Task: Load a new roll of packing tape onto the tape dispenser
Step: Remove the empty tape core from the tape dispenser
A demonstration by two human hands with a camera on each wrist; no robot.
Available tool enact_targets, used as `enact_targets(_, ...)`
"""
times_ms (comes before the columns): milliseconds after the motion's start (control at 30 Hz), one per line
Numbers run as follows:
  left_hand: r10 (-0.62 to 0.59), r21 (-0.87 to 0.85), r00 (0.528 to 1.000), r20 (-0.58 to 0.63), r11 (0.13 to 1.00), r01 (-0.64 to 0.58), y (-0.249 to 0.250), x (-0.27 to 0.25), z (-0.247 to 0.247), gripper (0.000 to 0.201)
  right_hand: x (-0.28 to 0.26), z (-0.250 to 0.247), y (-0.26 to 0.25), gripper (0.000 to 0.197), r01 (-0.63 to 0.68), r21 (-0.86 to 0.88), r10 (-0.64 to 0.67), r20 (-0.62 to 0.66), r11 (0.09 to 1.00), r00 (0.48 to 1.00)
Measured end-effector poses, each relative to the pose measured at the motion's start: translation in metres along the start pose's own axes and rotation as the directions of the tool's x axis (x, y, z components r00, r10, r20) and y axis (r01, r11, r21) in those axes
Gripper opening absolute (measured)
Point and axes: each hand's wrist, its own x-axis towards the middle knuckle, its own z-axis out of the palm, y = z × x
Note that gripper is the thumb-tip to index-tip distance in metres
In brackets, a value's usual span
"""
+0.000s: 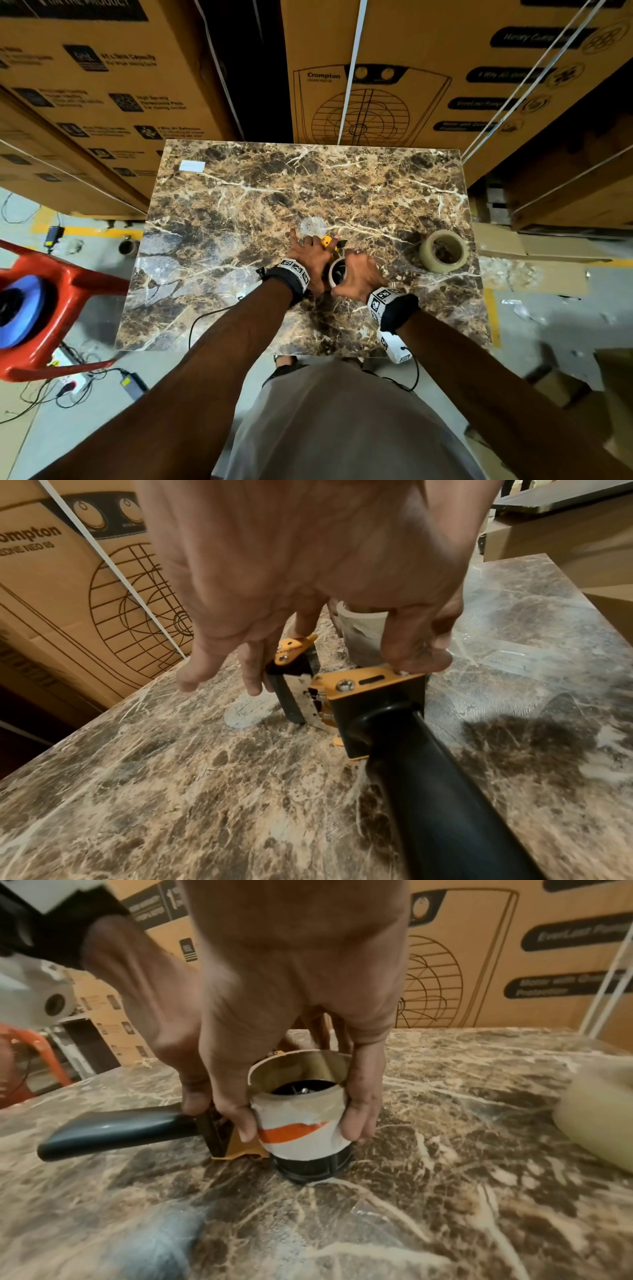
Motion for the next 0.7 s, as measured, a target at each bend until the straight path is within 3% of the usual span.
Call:
enact_targets(100, -0.047, 0.063, 0.99, 0.132, 0.997, 0.039, 0.001, 0.007, 0.0, 0.134, 0.001, -0.005, 0.002, 0.083, 0.099, -0.014, -0.098, 0.029, 0.995, 0.995)
enact_targets(167, -0.044, 0.053, 0.988, 0.145, 0.998, 0.036, 0.002, 0.01, -0.003, 0.137, 0.004, -0.011, 0.001, 0.083, 0.17, -0.061, -0.165, 0.077, 0.984, 0.983)
enact_targets(300, -0.057, 0.089, 0.979, 0.195, 0.995, 0.041, -0.001, 0.013, -0.005, 0.14, 0.002, -0.007, -0.005, 0.08, 0.073, -0.083, -0.068, 0.054, 0.994, 0.996)
enact_targets(400, -0.031, 0.055, 0.978, 0.207, 0.998, 0.02, -0.001, 0.012, -0.006, 0.148, 0.007, -0.001, 0.0, 0.093, 0.095, -0.061, -0.092, 0.052, 0.994, 0.994)
enact_targets(533, -0.026, 0.058, 0.979, 0.2, 0.998, 0.015, -0.003, 0.011, -0.007, 0.144, 0.005, -0.012, -0.004, 0.087, 0.125, -0.111, -0.12, 0.056, 0.986, 0.991)
enact_targets(667, -0.006, -0.007, 0.999, 0.035, 1.0, 0.006, -0.003, 0.004, -0.001, 0.125, -0.001, -0.006, -0.006, 0.087, 0.058, -0.032, -0.058, 0.021, 0.998, 0.998)
enact_targets(700, -0.007, 0.006, 0.998, 0.064, 1.0, 0.007, -0.002, 0.004, -0.002, 0.128, -0.001, -0.006, -0.003, 0.09, 0.074, -0.004, -0.074, 0.027, 0.997, 0.997)
